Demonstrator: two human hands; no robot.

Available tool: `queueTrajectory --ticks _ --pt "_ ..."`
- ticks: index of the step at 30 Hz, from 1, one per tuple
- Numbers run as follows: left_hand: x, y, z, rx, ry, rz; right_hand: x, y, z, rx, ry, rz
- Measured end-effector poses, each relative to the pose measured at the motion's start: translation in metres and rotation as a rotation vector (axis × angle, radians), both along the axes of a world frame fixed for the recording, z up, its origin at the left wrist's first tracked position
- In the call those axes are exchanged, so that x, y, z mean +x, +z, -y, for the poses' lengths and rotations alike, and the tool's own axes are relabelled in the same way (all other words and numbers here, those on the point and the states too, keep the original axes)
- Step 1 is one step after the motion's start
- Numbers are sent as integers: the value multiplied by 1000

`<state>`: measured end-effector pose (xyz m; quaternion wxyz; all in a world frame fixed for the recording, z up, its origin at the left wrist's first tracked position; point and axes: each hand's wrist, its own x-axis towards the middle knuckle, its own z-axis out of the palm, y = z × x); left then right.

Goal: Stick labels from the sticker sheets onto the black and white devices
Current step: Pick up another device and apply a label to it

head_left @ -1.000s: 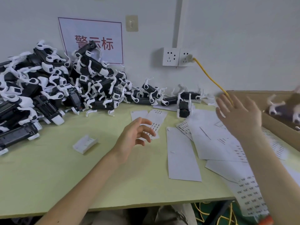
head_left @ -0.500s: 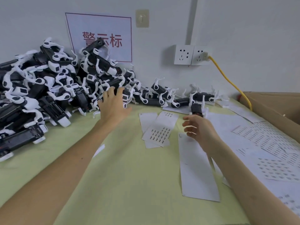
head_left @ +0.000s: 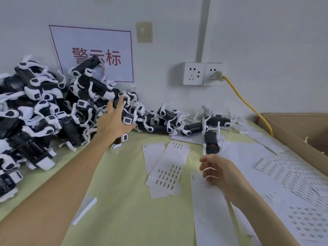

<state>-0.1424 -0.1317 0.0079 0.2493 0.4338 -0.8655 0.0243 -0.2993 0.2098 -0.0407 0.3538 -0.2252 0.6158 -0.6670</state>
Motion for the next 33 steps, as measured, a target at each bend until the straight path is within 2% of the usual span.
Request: queueTrajectory --ticks 5,14,18,21,24,27,30,33 --pt "-6 -1 2 113 -28 -239 -3 -2 -2 -5 5 9" --pt "37 -22 -39 201 -163 -356 -4 -1 2 17 18 40" --pt "68 -19 -67 243 -176 -462 -1 1 0 5 25 42" --pt "88 -16 -103 171 -189 -436 -1 1 -1 -3 27 41" --pt "99 -15 -132 -68 -219 -373 0 -2 -1 7 38 24" --pt "96 -13 -150 -307 -232 -449 1 -5 0 13 27 -3" --pt "87 -8 -164 -235 -293 -589 2 -5 1 29 11 -50" --pt "76 -12 -168 -112 -248 -646 5 -3 0 33 5 -80"
